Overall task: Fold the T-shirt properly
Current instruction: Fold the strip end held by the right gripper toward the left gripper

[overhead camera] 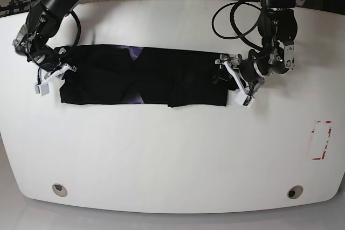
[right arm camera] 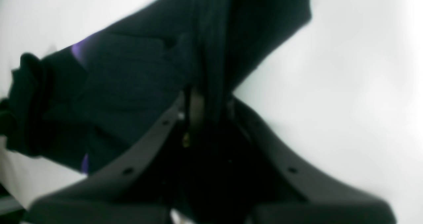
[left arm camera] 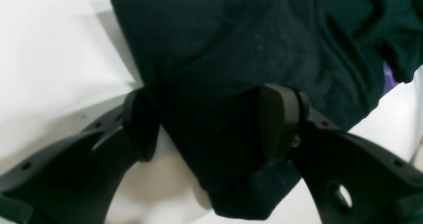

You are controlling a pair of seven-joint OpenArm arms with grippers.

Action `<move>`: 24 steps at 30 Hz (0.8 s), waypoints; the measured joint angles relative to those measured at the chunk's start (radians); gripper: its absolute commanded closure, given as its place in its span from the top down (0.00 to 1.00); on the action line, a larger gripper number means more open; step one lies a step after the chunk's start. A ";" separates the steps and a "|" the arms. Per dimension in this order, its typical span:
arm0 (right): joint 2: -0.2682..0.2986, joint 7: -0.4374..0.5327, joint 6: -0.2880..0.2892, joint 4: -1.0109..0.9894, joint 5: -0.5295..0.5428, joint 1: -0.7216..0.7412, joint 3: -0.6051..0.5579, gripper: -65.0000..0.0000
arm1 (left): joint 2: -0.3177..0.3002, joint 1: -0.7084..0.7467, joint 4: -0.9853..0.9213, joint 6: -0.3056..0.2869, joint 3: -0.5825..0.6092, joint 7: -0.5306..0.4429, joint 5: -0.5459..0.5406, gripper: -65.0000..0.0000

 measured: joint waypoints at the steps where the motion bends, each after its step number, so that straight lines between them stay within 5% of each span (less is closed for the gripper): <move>1: 0.000 -0.022 0.001 0.051 0.004 -0.005 0.000 0.03 | 0.000 0.000 -0.005 0.000 0.000 -0.002 -0.002 0.66; 11: -0.065 -0.124 -0.003 0.346 0.030 -0.037 -0.110 0.00 | 0.035 0.013 -0.021 -0.006 0.025 -0.053 -0.004 0.66; 24: -0.296 -0.138 0.000 0.502 0.156 -0.069 -0.338 0.00 | 0.095 0.024 -0.020 0.064 0.054 -0.056 -0.013 0.66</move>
